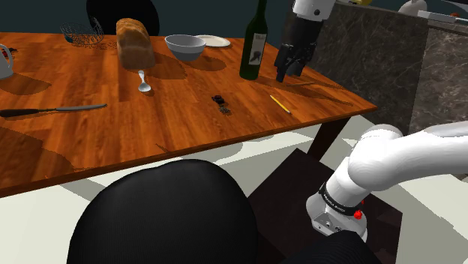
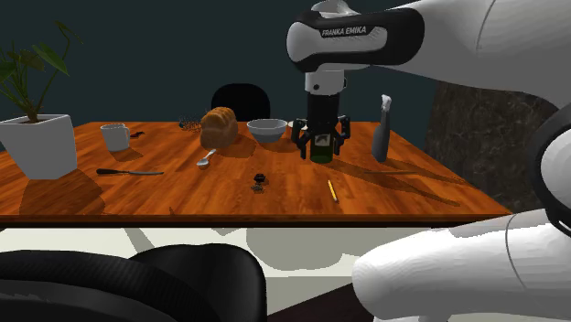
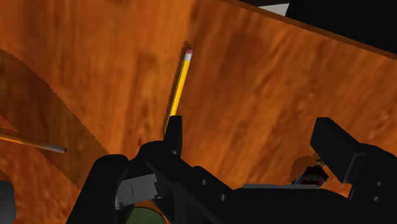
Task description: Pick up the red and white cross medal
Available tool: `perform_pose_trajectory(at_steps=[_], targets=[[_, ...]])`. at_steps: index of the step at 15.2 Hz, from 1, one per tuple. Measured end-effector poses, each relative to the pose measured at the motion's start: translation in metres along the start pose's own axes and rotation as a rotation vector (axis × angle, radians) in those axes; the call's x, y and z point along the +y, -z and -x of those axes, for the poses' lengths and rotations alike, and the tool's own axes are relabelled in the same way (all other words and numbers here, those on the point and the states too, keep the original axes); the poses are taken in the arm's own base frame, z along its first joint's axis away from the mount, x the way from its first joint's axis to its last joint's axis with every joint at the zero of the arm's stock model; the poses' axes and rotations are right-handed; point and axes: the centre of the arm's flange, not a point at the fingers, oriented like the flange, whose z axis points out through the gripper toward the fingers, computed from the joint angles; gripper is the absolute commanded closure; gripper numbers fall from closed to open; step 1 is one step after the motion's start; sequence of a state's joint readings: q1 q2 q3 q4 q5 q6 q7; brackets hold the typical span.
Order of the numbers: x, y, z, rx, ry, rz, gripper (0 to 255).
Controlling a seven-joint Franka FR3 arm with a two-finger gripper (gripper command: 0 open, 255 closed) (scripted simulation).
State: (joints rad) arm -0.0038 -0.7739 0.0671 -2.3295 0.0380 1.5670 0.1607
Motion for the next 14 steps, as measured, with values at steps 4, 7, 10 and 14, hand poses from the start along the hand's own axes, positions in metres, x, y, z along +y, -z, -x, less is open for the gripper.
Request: perform_pose_trajectory(at_steps=[4, 7, 10, 14], targets=[[-0.019, -0.009, -0.022, -0.015, -0.002, 0.010, 0], [-0.044, -0.020, -0.051, -0.037, -0.004, 0.024, 0], [-0.074, -0.035, -0.078, -0.059, -0.006, 0.037, 0], [-0.110, -0.053, -0.122, -0.089, -0.009, 0.055, 0]])
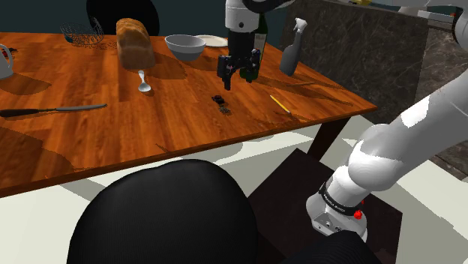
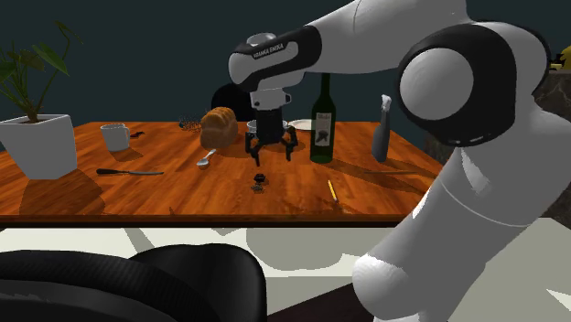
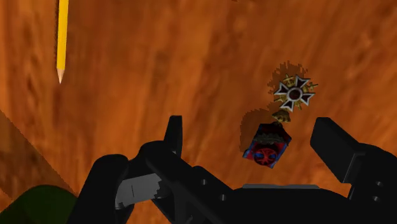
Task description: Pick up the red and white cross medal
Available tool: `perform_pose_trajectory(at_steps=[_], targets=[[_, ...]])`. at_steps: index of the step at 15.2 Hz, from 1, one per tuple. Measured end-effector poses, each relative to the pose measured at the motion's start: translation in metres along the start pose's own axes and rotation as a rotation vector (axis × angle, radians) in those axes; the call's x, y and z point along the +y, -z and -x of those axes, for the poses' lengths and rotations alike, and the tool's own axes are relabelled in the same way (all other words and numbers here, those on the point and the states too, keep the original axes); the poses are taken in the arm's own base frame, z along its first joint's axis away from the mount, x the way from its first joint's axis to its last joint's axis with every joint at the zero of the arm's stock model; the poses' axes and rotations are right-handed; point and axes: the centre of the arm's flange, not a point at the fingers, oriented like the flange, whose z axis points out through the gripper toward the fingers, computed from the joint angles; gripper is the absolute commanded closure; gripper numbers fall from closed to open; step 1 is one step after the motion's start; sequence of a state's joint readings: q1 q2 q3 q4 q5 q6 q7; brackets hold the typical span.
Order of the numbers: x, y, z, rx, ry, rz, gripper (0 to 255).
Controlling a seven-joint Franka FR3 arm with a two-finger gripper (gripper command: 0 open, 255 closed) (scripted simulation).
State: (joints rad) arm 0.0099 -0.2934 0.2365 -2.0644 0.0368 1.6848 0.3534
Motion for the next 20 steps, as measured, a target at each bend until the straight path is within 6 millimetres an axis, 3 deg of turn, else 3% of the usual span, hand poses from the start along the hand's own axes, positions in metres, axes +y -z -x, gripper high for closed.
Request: perform_pose_trajectory(at_steps=[4, 12, 13, 20], targets=[[-0.035, -0.016, -0.040, -0.029, -0.003, 0.016, 0], [-0.044, -0.054, -0.048, -0.034, -0.004, 0.020, 0], [-0.044, -0.056, -0.049, -0.034, -0.004, 0.020, 255], [-0.044, -0.058, -0.050, -0.034, -0.004, 0.019, 255]])
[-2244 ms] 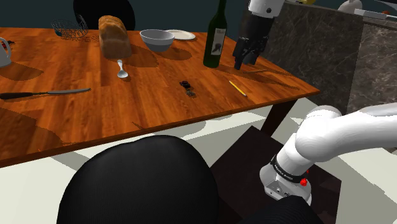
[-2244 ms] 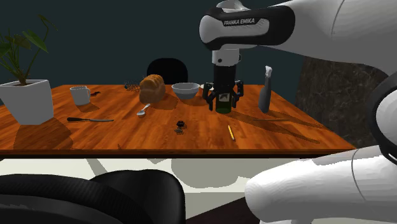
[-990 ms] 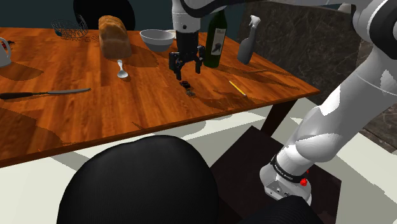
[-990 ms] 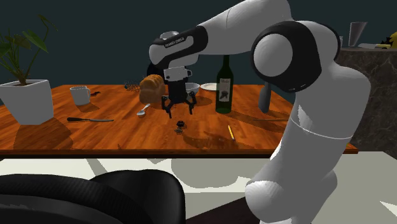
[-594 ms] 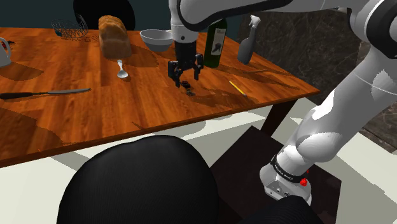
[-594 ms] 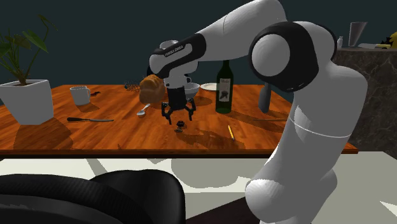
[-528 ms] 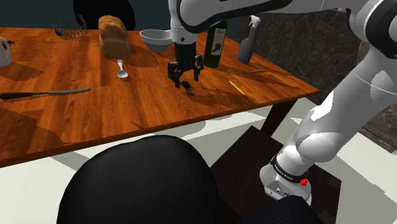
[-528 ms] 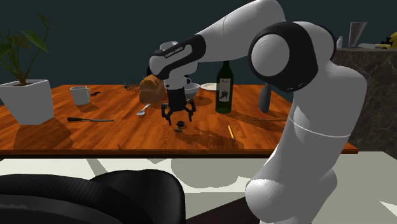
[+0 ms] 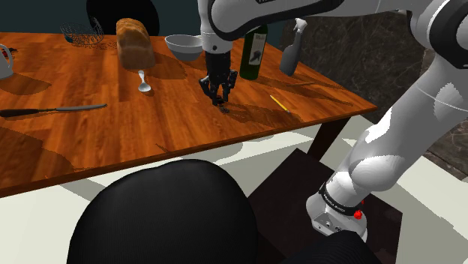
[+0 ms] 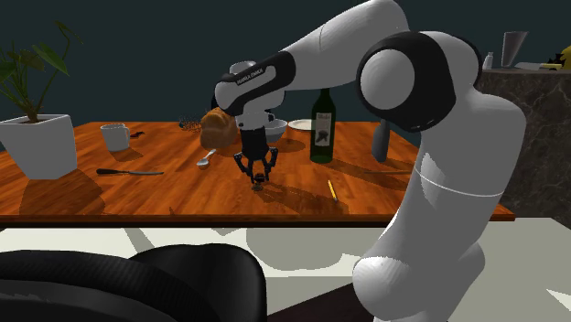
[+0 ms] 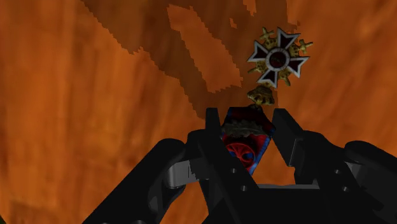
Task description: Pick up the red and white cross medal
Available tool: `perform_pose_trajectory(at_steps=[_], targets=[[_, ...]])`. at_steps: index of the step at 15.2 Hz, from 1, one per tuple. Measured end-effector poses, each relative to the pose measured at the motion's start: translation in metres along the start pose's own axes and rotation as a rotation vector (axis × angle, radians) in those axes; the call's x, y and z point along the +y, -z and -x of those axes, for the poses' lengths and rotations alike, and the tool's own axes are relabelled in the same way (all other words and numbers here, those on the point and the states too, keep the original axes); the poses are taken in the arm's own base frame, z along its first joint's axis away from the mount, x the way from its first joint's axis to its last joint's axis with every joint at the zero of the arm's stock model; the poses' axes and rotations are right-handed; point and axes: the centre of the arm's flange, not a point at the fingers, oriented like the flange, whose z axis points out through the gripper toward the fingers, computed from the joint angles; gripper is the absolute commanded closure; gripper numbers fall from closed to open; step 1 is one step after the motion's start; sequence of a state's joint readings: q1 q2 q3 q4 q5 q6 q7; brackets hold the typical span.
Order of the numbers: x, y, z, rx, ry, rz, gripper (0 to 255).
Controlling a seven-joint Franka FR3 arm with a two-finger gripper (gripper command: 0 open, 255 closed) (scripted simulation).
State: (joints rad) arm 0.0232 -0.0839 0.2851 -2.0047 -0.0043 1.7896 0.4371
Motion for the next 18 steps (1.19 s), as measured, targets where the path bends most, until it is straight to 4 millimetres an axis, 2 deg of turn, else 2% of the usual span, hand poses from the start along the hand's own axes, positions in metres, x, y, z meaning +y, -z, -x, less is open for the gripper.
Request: perform_pose_trajectory(at_steps=[5, 18], targets=[[0.000, 0.005, 0.001, 0.000, 0.000, 0.000, 255], [0.006, 0.071, 0.009, 0.000, 0.000, 0.000, 255]])
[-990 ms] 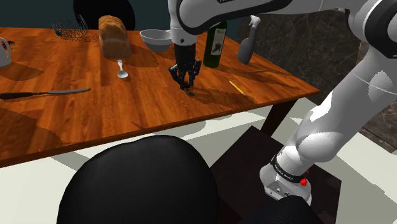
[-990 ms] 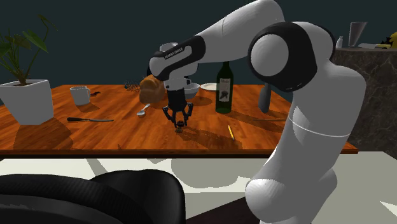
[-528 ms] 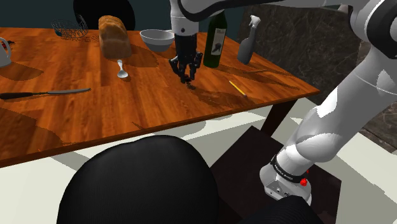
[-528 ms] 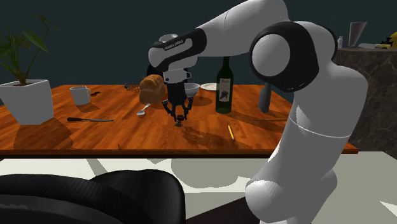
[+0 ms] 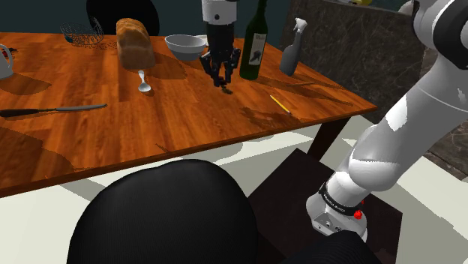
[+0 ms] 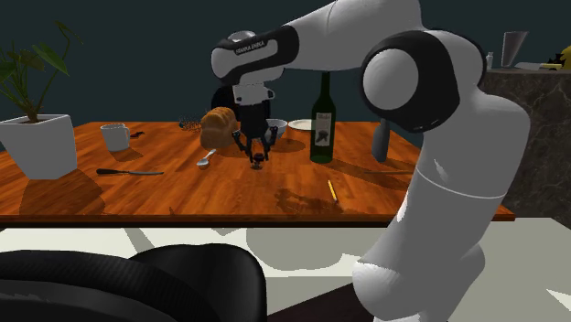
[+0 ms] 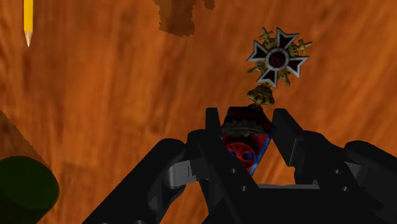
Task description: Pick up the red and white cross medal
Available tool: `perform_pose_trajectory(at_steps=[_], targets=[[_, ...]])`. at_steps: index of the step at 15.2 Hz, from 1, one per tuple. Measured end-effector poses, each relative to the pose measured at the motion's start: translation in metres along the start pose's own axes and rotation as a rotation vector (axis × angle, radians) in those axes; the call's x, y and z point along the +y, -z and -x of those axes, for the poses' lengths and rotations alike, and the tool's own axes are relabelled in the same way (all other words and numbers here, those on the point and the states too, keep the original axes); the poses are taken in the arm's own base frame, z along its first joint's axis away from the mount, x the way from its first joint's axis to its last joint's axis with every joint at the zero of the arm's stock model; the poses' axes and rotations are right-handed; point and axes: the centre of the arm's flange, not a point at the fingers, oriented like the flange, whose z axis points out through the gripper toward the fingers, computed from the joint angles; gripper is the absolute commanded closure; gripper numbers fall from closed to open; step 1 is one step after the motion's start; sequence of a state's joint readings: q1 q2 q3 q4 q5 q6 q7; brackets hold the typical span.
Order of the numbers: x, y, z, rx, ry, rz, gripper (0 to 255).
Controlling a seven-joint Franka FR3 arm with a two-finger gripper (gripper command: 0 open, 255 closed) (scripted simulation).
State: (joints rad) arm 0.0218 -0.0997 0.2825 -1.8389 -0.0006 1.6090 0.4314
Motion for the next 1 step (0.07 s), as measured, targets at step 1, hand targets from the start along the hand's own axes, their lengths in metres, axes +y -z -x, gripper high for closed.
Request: perform_pose_trajectory(at_steps=[1], targets=[[0.0000, 0.0033, 0.0002, 0.000, 0.000, 0.000, 255]])
